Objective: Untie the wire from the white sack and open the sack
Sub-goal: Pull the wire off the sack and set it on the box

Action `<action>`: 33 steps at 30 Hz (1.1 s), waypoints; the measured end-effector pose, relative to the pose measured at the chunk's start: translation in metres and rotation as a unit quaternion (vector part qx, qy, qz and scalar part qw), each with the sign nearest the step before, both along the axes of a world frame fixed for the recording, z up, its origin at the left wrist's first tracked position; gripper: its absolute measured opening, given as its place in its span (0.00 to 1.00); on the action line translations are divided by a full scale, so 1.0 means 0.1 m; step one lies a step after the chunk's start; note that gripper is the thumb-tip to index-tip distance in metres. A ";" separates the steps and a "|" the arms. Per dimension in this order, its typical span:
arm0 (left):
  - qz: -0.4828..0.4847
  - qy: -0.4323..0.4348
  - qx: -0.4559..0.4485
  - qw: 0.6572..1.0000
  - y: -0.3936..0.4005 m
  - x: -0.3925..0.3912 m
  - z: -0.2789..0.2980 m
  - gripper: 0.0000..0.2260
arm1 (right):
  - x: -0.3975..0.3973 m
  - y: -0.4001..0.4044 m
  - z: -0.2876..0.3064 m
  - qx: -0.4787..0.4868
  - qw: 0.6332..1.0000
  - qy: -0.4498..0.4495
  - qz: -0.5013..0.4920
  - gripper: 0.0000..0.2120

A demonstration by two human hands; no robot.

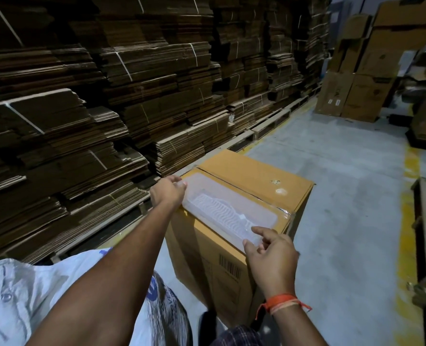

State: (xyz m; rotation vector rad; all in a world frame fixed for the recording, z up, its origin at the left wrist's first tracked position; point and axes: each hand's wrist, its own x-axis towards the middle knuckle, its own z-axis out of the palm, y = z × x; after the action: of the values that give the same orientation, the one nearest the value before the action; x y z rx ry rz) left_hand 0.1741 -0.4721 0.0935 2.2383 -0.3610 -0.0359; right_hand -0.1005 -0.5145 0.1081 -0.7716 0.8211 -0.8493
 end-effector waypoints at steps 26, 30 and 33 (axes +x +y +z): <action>-0.098 0.063 -0.042 0.992 -0.09 0.12 0.11 0.08 | -0.02 -0.49 -0.32 -0.173 0.971 0.156 -0.055 0.06; -0.159 0.071 -0.036 0.984 -0.29 0.15 0.16 0.08 | 0.07 -0.66 -0.33 -0.169 0.965 0.190 -0.064 0.07; -0.156 0.078 -0.033 0.984 -0.39 0.17 0.14 0.06 | 0.10 -0.69 -0.37 -0.176 0.961 0.203 -0.071 0.05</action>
State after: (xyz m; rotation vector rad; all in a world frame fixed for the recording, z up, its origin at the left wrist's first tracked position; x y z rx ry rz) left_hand 0.1914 -0.5109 0.1070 2.0786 -0.6140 -0.3582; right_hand -0.0902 -0.5835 0.0711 -1.2391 1.1135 -0.9957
